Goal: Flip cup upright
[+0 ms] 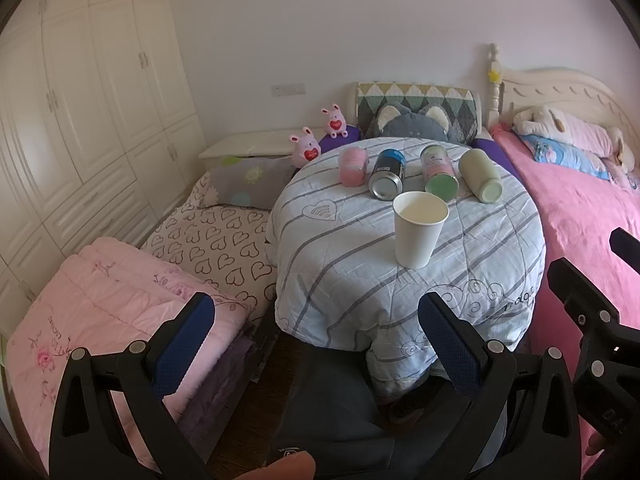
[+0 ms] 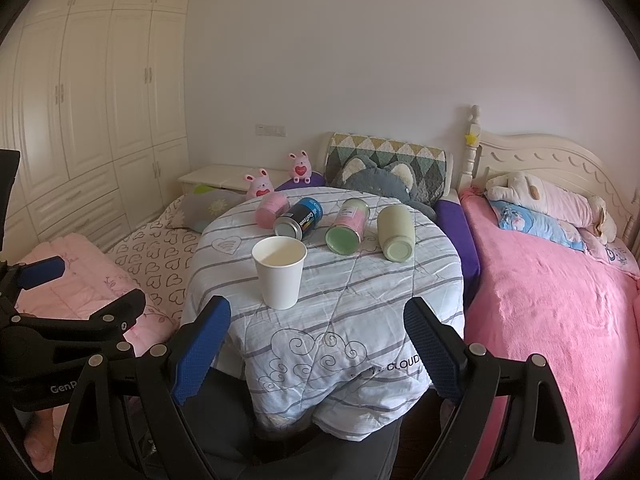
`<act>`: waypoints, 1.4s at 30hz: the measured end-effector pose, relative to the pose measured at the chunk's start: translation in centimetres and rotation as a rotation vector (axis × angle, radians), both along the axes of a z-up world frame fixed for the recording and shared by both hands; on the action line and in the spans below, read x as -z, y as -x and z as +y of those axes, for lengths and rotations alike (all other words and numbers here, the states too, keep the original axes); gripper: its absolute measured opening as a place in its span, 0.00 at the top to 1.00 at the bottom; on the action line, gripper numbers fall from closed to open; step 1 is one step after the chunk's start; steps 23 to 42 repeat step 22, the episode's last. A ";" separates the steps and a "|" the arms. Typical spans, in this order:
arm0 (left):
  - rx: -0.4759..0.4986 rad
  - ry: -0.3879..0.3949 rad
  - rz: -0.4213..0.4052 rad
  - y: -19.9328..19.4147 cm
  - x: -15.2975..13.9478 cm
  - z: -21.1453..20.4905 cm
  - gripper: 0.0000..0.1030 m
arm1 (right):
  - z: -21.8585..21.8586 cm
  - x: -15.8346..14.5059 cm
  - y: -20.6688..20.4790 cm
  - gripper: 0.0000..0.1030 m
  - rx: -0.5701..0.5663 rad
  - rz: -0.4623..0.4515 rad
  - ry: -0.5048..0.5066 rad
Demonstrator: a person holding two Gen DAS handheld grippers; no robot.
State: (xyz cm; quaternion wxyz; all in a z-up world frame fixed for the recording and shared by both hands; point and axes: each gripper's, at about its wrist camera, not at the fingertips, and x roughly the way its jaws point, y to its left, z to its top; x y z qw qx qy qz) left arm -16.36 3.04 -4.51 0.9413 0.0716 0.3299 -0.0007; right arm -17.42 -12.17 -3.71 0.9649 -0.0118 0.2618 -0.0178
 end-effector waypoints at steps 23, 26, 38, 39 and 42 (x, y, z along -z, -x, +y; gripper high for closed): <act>0.007 0.011 0.000 0.1 0.1 0.0 0.00 | 0.1 0.2 -0.2 0.13 -0.005 0.008 0.000; 0.007 0.011 0.000 0.1 0.1 0.0 0.00 | 0.1 0.2 -0.2 0.13 -0.005 0.008 0.000; 0.007 0.011 0.000 0.1 0.1 0.0 0.00 | 0.1 0.2 -0.2 0.13 -0.005 0.008 0.000; 0.007 0.011 0.000 0.1 0.1 0.0 0.00 | 0.1 0.2 -0.2 0.13 -0.005 0.008 0.000; 0.007 0.011 0.000 0.1 0.1 0.0 0.00 | 0.1 0.2 -0.2 0.13 -0.005 0.008 0.000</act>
